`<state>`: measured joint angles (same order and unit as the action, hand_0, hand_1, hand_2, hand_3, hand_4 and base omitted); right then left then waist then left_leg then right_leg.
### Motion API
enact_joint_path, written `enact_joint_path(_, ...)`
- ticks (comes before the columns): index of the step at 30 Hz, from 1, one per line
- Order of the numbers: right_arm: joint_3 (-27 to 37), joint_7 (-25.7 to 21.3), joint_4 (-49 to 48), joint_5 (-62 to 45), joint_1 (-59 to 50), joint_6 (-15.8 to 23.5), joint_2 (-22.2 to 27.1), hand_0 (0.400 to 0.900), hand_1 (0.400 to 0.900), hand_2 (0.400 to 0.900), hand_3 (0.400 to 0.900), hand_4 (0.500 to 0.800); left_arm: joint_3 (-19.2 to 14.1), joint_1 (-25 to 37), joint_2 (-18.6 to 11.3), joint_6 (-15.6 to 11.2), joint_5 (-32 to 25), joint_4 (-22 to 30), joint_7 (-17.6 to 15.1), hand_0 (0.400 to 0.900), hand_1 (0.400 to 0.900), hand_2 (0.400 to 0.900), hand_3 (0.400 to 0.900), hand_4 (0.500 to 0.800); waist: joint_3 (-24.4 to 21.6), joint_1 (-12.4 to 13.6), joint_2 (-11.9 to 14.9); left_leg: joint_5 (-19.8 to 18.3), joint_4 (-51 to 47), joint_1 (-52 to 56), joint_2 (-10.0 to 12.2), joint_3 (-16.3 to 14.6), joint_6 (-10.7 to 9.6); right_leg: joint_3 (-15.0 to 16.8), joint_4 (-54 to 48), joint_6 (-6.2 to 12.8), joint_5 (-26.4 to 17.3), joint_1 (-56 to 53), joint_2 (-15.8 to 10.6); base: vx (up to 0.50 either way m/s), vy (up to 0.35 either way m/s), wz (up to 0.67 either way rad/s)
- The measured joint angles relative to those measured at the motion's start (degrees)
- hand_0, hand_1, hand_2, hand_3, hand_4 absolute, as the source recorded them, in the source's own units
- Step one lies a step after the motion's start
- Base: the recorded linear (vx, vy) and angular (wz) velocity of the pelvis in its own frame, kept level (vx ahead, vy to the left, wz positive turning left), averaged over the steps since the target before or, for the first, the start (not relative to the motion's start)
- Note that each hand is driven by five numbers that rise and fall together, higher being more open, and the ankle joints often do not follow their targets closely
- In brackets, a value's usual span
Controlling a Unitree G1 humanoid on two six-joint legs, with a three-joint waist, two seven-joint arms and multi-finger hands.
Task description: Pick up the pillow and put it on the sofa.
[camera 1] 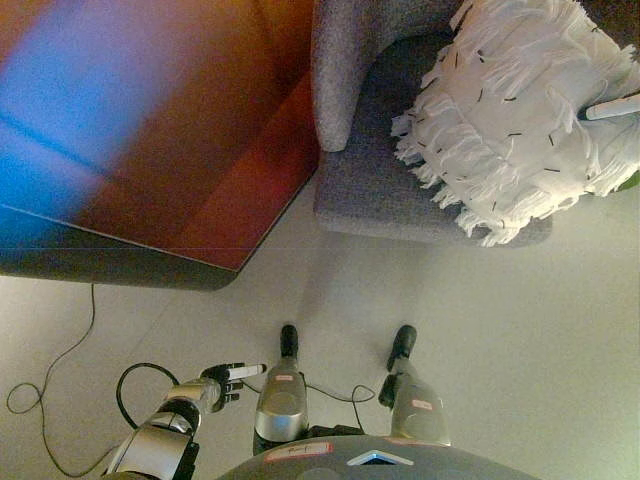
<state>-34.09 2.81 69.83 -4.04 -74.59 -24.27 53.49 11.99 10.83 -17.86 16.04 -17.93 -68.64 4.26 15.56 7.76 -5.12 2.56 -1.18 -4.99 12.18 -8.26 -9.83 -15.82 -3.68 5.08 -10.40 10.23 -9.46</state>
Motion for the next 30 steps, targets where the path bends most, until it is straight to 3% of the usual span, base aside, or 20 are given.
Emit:
enact_joint_path(11,0.1,-0.2,-0.1,0.3,0.0,1.3,1.5,0.9,0.9,0.9,0.9,0.8,-0.7,-0.7,-3.2,0.1,0.4,-0.3,2.8,0.9,0.9,0.9,0.9,0.8,-0.3,-1.5,2.0,0.0,-1.6,5.5,0.6,-1.5,-0.2,1.0,-0.9,-0.04,0.0,-4.3,0.8,0.07,0.002,-0.05)
enact_joint_path(19,0.9,2.3,-0.3,0.3,0.4,1.2,5.1,0.9,0.9,0.9,0.9,0.8,-2.5,-3.4,-3.5,0.0,3.1,-0.8,5.4,0.9,0.9,0.9,0.9,0.8,-5.5,-1.9,4.4,0.0,-3.4,10.2,0.4,-3.0,-0.3,1.5,-1.3,0.42,0.4,-7.9,0.8,0.1,0.037,-0.03)
enact_joint_path(22,6.0,3.1,-3.2,0.2,6.1,1.5,5.6,0.9,0.9,0.9,0.9,0.8,-2.5,-4.9,-4.0,-0.1,4.8,-0.8,5.7,0.9,0.9,0.9,0.9,0.8,-9.5,-2.8,5.8,-0.1,-3.4,10.3,0.4,-3.1,-0.3,1.5,-1.3,0.45,0.6,-8.2,0.8,-0.01,0.039,-0.1)
enact_joint_path(24,14.3,5.2,-10.7,0.1,18.8,2.0,5.9,0.9,0.9,0.9,0.9,0.8,-2.5,-6.3,-4.2,-0.1,4.8,-0.7,5.4,0.9,0.9,0.9,0.9,0.8,-11.7,-3.0,7.0,-0.3,-3.4,10.8,0.4,-3.3,-0.1,1.7,-1.3,0.45,0.8,-8.4,0.8,-0.05,0.059,-0.09)
enact_joint_path(27,22.6,10.3,-14.7,-0.9,36.7,2.1,0.9,0.9,0.9,0.9,0.9,0.8,-2.5,-7.6,-4.2,-0.1,4.8,-0.7,5.2,0.9,0.9,0.9,0.9,0.8,-13.3,-2.9,8.4,-0.5,-3.4,12.0,0.4,-4.4,-0.1,2.5,-1.4,0.51,1.2,-9.0,0.7,-0.04,0.051,-0.06)
enact_joint_path(29,23.6,13.0,-12.3,0.2,47.6,2.0,-7.0,0.9,0.9,0.9,0.9,0.8,-2.4,-8.0,-4.1,-0.1,4.7,-0.6,5.0,0.9,0.9,0.9,0.9,0.8,-13.9,-3.1,8.5,-0.6,-3.5,12.2,0.5,-4.7,-0.1,2.8,-1.5,0.51,1.2,-9.1,0.7,-0.02,0.052,-0.06)
enact_joint_path(30,22.8,14.4,-7.0,2.3,54.6,2.9,-14.5,0.9,0.9,0.9,0.9,0.8,-1.5,-8.0,-3.8,-0.7,4.6,-0.6,4.8,0.9,0.9,0.9,0.9,0.8,-14.5,-3.1,8.6,-0.7,-3.5,12.8,0.5,-4.9,-0.2,2.8,-1.5,0.51,1.2,-9.4,0.7,-0.01,0.062,-0.01)
